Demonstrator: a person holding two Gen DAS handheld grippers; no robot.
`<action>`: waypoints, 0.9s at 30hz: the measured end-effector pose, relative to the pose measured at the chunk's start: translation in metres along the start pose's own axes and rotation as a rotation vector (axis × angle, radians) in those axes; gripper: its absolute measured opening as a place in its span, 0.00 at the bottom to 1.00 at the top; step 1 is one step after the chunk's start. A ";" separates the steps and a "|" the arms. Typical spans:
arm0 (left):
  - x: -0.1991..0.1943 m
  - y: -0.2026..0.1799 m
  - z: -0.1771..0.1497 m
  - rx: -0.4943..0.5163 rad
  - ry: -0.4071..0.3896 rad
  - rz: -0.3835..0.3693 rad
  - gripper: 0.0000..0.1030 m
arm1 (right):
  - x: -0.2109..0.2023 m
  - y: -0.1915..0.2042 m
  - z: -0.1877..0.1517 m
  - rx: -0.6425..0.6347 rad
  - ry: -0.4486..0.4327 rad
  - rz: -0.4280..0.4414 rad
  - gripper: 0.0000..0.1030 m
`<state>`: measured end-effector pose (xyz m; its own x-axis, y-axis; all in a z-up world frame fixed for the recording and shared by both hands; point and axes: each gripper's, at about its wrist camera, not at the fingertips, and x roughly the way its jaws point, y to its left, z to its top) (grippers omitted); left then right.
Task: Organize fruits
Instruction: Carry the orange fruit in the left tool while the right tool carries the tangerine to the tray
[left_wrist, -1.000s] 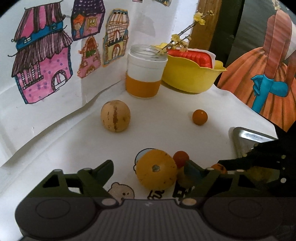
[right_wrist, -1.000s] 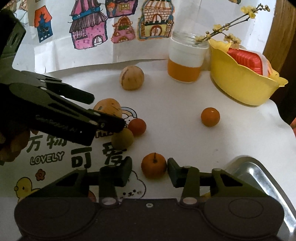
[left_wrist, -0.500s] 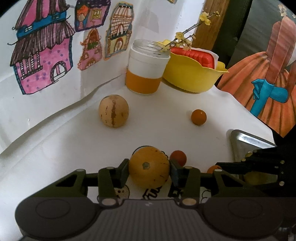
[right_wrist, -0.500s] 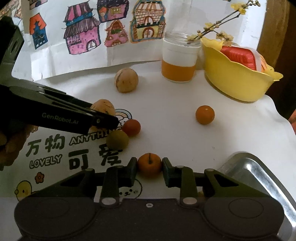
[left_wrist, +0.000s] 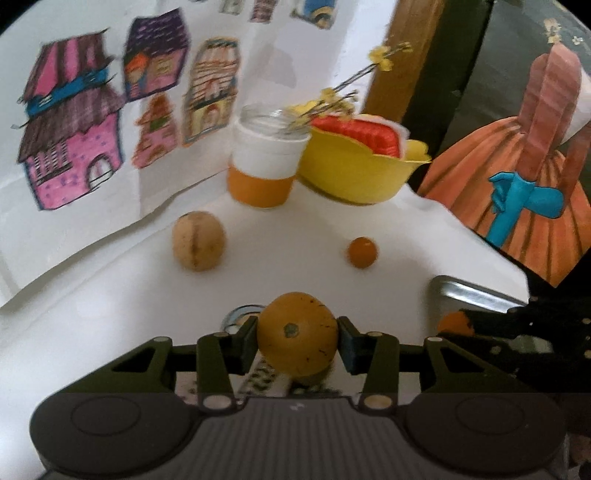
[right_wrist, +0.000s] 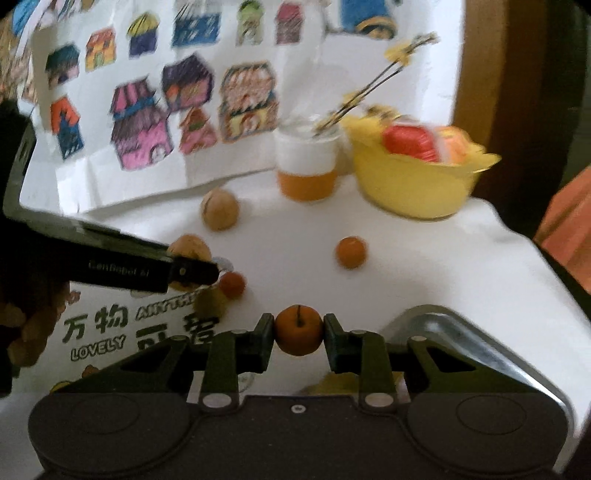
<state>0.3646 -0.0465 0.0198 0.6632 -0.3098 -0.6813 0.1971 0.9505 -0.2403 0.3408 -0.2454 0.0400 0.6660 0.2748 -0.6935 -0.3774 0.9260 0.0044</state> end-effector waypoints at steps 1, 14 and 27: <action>0.000 -0.005 0.000 0.003 -0.003 -0.008 0.47 | -0.006 -0.005 0.000 0.006 -0.010 -0.014 0.30; 0.007 -0.078 0.001 0.020 -0.036 -0.117 0.47 | -0.070 -0.064 -0.013 0.063 -0.076 -0.204 0.30; 0.028 -0.164 -0.005 0.137 -0.009 -0.211 0.47 | -0.083 -0.087 -0.063 0.093 -0.082 -0.338 0.30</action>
<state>0.3468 -0.2108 0.0368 0.6037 -0.5017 -0.6196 0.4270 0.8597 -0.2802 0.2777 -0.3653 0.0519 0.7938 -0.0350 -0.6072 -0.0690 0.9867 -0.1472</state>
